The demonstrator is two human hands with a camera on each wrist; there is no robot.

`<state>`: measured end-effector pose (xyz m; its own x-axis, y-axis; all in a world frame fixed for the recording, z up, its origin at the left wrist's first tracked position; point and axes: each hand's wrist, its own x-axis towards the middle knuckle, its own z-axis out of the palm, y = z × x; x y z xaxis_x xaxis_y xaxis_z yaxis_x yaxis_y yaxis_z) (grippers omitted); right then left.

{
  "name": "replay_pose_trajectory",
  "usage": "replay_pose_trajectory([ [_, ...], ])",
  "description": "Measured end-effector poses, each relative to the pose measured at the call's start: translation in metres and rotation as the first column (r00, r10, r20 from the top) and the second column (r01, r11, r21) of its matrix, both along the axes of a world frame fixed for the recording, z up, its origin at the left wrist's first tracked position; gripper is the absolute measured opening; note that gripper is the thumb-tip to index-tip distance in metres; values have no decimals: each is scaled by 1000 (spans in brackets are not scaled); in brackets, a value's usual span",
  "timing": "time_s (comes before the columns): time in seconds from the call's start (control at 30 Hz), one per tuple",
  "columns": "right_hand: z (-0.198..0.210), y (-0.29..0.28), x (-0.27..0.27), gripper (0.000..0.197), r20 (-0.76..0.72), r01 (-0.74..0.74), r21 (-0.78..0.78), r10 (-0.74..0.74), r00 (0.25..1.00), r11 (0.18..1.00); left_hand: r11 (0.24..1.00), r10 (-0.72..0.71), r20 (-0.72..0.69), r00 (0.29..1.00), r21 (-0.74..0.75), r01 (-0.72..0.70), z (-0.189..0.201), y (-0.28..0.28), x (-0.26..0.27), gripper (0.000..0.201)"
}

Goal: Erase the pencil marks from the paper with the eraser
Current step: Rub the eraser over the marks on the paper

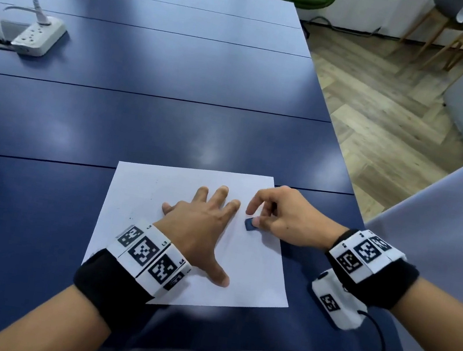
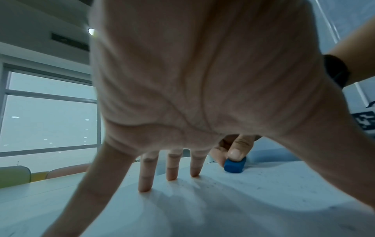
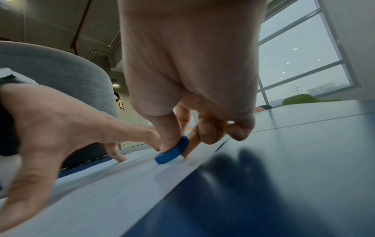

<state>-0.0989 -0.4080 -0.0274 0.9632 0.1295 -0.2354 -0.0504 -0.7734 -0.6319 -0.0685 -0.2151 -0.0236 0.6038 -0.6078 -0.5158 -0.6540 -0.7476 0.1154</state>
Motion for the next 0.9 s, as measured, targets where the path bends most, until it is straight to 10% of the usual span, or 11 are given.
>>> replay_pose_trajectory([
  [0.9, 5, -2, -53, 12, -169, -176, 25, 177, 970, 984, 1000, 4, 3, 1000, -2, -4, -5, 0, 2, 134],
])
